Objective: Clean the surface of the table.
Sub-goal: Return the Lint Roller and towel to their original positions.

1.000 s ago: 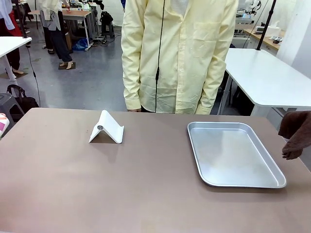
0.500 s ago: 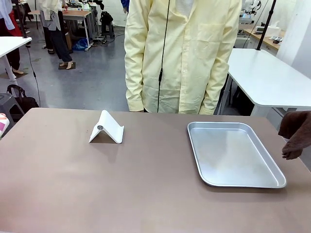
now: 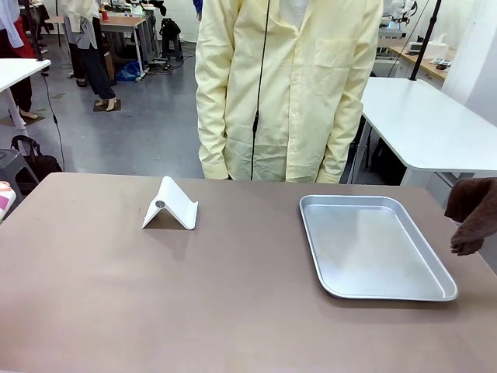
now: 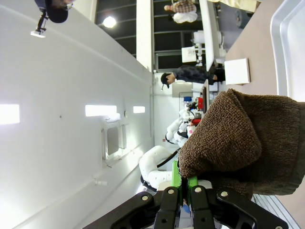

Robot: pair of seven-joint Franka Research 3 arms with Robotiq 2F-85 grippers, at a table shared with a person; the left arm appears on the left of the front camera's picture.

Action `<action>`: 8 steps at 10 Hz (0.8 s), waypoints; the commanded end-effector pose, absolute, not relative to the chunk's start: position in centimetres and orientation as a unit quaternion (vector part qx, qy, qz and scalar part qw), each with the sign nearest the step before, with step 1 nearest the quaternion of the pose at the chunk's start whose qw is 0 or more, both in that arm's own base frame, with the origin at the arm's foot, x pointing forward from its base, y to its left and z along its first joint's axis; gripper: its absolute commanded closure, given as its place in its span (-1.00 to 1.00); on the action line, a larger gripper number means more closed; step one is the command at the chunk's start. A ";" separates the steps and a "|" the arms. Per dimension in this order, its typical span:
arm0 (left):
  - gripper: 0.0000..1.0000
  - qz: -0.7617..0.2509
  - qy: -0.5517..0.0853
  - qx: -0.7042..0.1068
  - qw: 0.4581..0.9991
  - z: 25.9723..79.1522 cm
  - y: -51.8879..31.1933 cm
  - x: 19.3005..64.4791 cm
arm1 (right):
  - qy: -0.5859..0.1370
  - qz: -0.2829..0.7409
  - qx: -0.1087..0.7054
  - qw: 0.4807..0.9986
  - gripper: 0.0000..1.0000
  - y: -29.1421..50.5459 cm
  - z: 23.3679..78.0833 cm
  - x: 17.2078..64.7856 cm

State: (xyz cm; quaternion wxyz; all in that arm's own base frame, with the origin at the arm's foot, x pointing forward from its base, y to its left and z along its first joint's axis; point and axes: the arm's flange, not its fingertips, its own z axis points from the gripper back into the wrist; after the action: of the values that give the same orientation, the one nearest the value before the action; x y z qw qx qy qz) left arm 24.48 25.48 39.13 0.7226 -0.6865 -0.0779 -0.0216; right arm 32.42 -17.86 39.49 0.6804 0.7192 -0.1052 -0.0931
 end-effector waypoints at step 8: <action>0.56 -0.041 -0.011 -0.507 0.861 51.8 1.5 38.5 | -0.127 -0.030 0.659 0.740 0.89 12.3 43.4 40.9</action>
State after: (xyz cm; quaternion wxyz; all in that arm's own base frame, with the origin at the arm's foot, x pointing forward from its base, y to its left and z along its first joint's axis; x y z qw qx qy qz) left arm 37.39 2.80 51.70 0.8462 -0.5300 -0.0274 -0.0483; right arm 39.57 10.42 44.00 0.7265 0.6735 -0.1281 -0.0465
